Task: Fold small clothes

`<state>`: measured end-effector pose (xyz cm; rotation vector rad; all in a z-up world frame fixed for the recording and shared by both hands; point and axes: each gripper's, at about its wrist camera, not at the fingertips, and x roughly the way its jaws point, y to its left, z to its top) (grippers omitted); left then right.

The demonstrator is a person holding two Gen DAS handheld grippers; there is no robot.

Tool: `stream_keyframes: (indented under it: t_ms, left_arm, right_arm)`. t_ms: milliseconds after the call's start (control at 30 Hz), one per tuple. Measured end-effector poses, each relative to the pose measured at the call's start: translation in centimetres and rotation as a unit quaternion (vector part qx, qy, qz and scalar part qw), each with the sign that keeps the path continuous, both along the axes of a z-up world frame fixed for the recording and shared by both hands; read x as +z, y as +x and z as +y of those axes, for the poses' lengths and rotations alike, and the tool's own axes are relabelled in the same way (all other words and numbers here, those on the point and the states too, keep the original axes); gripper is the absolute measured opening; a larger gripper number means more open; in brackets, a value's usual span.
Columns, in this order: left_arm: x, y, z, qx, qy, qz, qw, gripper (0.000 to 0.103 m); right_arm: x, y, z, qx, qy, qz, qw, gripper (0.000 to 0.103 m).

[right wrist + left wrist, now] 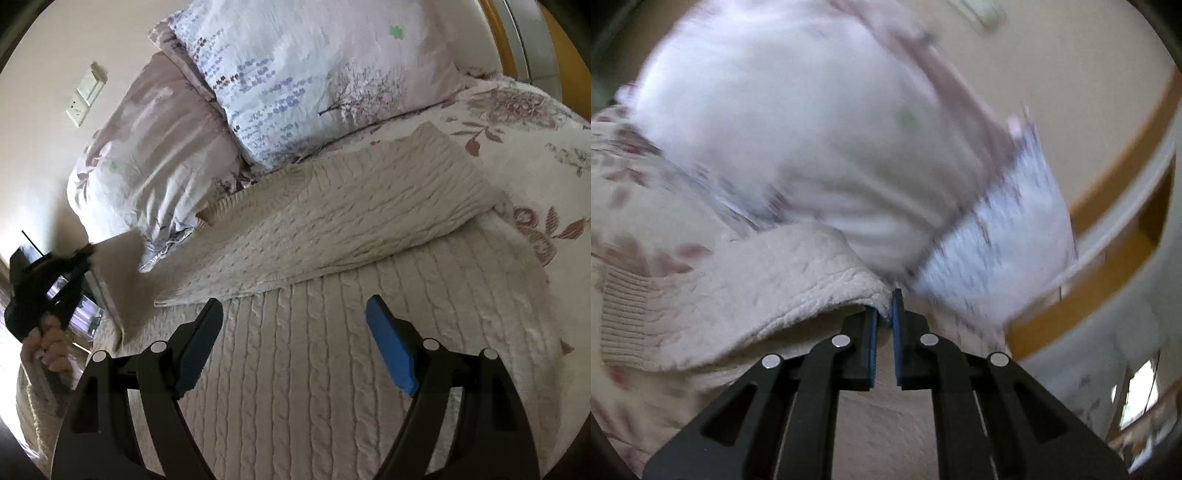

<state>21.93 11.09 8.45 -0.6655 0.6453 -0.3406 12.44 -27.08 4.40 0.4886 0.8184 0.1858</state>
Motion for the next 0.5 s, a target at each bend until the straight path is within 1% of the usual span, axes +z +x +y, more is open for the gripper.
stream_keyframes:
  t_ms: [100, 133, 167, 200, 233, 300, 367, 400, 433, 500]
  left_arm:
    - [-2.5, 1.2, -5.6, -0.053, 0.052, 0.029, 0.9968, 0.008]
    - [-3.7, 1.5, -7.3, -0.078, 0.059, 0.047, 0.9940, 0.010]
    - [-4.6, 1.5, -8.1, -0.094, 0.063, 0.062, 0.9916, 0.016]
    - [-5.4, 1.3, -8.7, -0.106, 0.061, 0.073, 0.9897, 0.025]
    - [-5.8, 0.9, -8.5, -0.113, 0.050, 0.078, 0.9892, 0.029]
    - [-5.9, 0.2, -6.9, -0.112, 0.026, 0.074, 0.9906, 0.041]
    - [-5.9, -0.8, -4.7, -0.096, 0.011, 0.076, 0.9925, 0.049]
    - [-6.0, -1.3, -2.9, -0.084, -0.003, 0.077, 0.9935, 0.050]
    - [-6.3, -1.6, -1.9, -0.075, -0.010, 0.081, 0.9938, 0.050]
    - [-7.0, -2.3, 0.8, -0.043, -0.016, 0.092, 0.9947, 0.050]
  right_arm:
    - [0.7, -0.1, -0.2, 0.005, -0.013, -0.001, 1.000, 0.081]
    - [1.0, -0.1, -0.1, 0.010, -0.021, -0.001, 1.000, 0.081]
    - [1.3, 0.0, 0.1, 0.016, -0.029, -0.002, 0.999, 0.081]
    - [1.8, 0.1, 0.4, 0.025, -0.041, -0.006, 0.999, 0.081]
    - [2.4, 0.2, 0.8, 0.038, -0.054, -0.012, 0.998, 0.081]
    - [3.4, 0.6, 1.9, 0.067, -0.073, -0.026, 0.995, 0.081]
    - [4.7, 1.1, 3.7, 0.113, -0.093, -0.045, 0.988, 0.081]
    - [5.5, 1.5, 5.1, 0.143, -0.103, -0.058, 0.983, 0.081]
    - [5.9, 1.7, 6.1, 0.162, -0.111, -0.067, 0.978, 0.080]
    - [6.8, 2.2, 10.2, 0.232, -0.144, -0.098, 0.957, 0.077]
